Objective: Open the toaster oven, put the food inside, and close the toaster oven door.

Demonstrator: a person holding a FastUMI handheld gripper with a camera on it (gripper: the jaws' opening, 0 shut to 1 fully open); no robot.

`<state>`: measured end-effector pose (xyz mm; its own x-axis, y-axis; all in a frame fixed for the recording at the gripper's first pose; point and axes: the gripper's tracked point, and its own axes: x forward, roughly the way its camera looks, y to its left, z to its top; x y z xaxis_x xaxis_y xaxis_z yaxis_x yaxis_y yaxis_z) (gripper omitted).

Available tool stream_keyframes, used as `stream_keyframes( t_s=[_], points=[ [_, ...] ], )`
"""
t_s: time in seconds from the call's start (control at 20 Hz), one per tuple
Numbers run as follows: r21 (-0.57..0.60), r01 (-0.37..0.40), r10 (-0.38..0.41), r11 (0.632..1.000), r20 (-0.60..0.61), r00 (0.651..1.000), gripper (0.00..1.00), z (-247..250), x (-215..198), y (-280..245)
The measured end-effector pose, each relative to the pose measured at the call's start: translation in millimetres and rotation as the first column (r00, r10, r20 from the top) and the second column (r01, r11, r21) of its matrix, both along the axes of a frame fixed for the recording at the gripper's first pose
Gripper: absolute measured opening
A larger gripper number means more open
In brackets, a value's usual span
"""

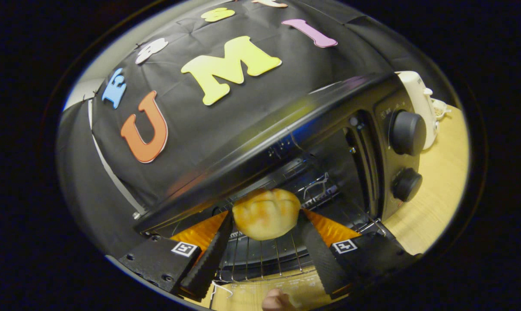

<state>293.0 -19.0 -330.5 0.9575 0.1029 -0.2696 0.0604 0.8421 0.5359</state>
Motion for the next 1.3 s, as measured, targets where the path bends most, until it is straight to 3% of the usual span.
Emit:
stream_keyframes(
  t_s=[0.4, 1.0, 1.3],
  points=[
    [0.009, -0.029, 0.029, 1.0, -0.048, 0.998, 1.0, -1, -35, 3],
    [-0.155, -0.105, 0.093, 0.982, -0.085, 0.992, 1.0, 4, -147, 28],
    [-0.358, -0.21, 0.13, 0.91, -0.234, 0.964, 1.0, -35, -184, 37]
  ],
)
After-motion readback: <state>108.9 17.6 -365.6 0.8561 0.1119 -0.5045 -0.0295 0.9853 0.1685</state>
